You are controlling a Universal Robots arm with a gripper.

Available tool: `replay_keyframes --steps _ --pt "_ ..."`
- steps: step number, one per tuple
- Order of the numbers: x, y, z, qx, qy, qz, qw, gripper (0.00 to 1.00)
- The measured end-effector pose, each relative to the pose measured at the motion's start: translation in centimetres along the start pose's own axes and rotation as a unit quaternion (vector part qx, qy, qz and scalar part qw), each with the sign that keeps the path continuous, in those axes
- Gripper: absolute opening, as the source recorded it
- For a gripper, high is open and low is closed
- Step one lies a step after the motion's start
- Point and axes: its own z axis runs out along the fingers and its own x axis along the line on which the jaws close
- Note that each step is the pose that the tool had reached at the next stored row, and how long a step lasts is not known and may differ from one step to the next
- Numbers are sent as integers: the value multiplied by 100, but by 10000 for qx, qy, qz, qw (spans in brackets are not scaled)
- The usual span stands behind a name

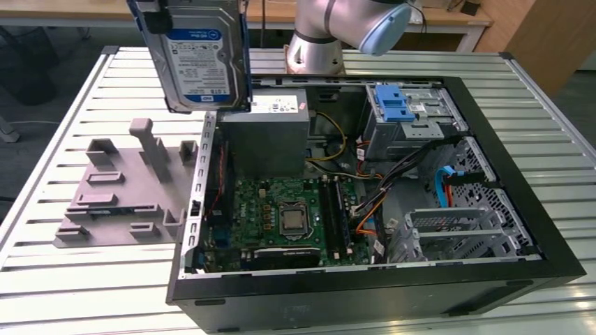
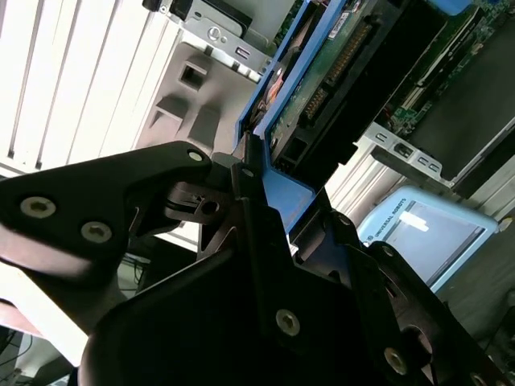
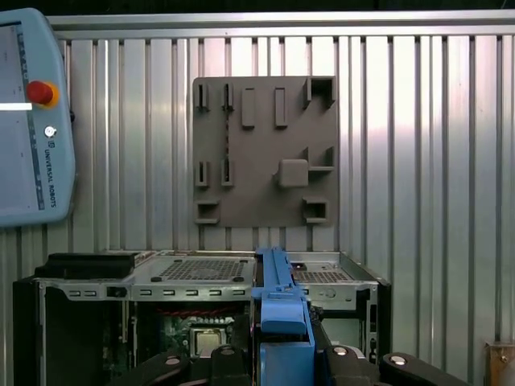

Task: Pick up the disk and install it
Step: 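Pick up the disk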

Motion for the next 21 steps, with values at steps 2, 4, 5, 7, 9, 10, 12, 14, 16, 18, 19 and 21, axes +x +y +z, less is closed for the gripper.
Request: replay_keyframes --steps 2,4,5,7,9,10,12,14,16,18,19,21 --pt "4 -19 1 0 -1 0 10000 36" --pt "7 -38 1 0 -2 0 10000 36" --pt "8 -47 1 0 -2 0 10000 36" --pt "12 -65 2 0 -2 0 10000 36" --pt "16 -85 2 0 -3 0 10000 36" --pt "18 -94 2 0 -4 0 10000 36" --pt "22 -114 3 0 -5 0 10000 36" --pt "26 -135 3 0 -6 0 10000 36" --pt "30 -157 4 0 -7 0 10000 36" --pt "33 -177 5 0 -9 1 10000 36" --pt "35 -187 4 0 -9 0 10000 36" --pt "38 -207 5 0 -10 0 10000 36"
